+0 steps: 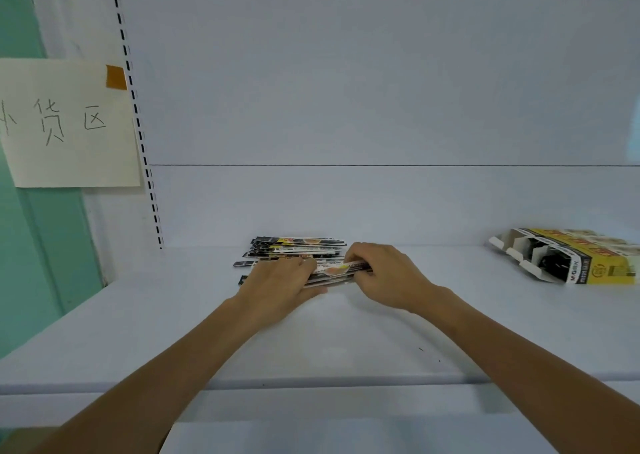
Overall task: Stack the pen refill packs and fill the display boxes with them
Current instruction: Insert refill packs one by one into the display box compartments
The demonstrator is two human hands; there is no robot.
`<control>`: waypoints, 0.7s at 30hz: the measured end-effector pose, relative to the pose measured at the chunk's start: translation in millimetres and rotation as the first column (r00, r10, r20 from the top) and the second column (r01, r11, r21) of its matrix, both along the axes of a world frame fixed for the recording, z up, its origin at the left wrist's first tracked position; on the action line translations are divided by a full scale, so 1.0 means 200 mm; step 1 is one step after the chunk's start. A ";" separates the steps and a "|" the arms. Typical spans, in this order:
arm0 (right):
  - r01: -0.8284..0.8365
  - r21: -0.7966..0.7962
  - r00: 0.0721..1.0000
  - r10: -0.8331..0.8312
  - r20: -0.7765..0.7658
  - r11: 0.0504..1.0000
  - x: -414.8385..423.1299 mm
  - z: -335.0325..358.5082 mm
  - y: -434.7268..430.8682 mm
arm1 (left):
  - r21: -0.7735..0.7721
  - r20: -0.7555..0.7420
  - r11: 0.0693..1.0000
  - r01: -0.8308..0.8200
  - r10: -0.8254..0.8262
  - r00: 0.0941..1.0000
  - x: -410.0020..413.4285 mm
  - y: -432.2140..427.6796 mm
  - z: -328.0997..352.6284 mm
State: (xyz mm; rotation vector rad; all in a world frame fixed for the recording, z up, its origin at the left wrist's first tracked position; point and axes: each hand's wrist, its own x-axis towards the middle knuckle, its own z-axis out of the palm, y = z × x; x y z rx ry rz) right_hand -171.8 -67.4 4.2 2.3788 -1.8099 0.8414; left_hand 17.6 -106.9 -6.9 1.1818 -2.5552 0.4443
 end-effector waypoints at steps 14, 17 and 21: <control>-0.105 -0.020 0.893 0.103 0.439 0.994 -0.30 -0.06 0.05 | 0.035 -0.219 0.995 0.089 -0.080 0.972 -0.31 0.08 -0.01; -0.078 -0.068 0.866 0.101 0.490 0.995 -0.42 -0.05 0.08 | 0.098 -0.334 0.984 0.149 -0.108 0.936 -0.46 0.11 0.00; 0.133 -0.108 0.978 -0.112 0.177 0.985 -0.70 -0.03 0.10 | 0.175 -0.415 0.961 0.213 -0.124 0.901 -0.74 0.16 -0.01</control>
